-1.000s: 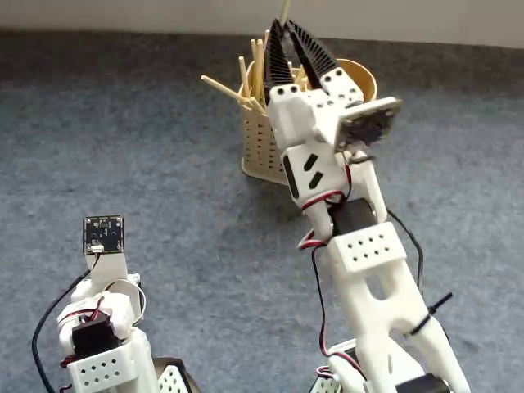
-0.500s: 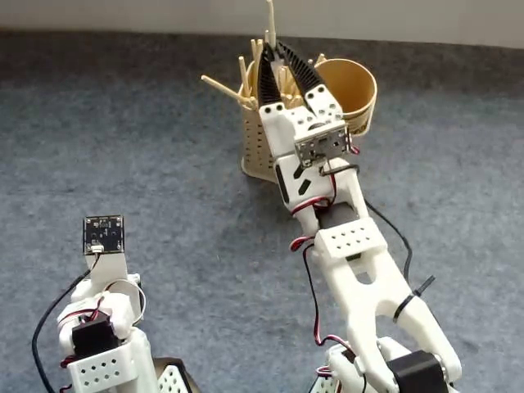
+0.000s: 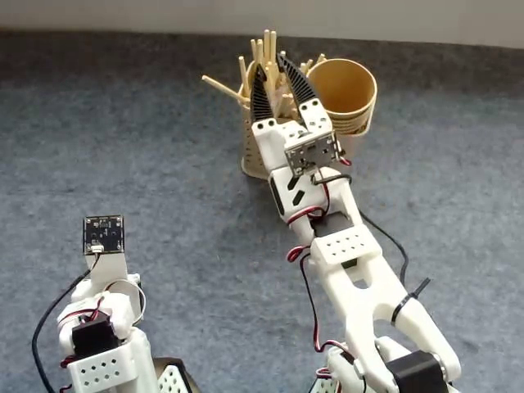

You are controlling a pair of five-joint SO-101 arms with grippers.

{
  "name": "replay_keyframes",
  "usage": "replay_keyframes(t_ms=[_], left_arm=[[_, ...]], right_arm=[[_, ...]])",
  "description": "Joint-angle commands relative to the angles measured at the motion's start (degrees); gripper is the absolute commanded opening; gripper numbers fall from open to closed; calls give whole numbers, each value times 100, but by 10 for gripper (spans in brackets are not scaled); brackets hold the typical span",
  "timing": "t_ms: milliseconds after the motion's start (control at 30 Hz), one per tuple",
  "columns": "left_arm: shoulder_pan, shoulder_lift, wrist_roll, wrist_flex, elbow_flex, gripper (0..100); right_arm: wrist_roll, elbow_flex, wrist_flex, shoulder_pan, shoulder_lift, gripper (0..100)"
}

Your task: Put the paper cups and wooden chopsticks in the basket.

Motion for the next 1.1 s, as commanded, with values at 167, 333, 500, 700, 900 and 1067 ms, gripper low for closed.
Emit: replay_keyframes(t_ms=[167, 333, 500, 700, 900, 1067], left_arm=[[75, -92, -18, 26, 110, 14], [75, -92, -18, 26, 110, 14], [75, -92, -18, 26, 110, 14], [75, -92, -18, 26, 110, 14], [75, -92, -18, 26, 110, 14], [75, -92, -18, 26, 110, 14]], right_arm=[[79, 382, 1042, -259, -1508, 102], [79, 778, 1569, -708, -2334, 102], [105, 1182, 1815, -1147, -2879, 63], [114, 1376, 2062, -1323, -2993, 7], [114, 1736, 2088, -1323, -2993, 7], [114, 1956, 2044, -1332, -3064, 7]])
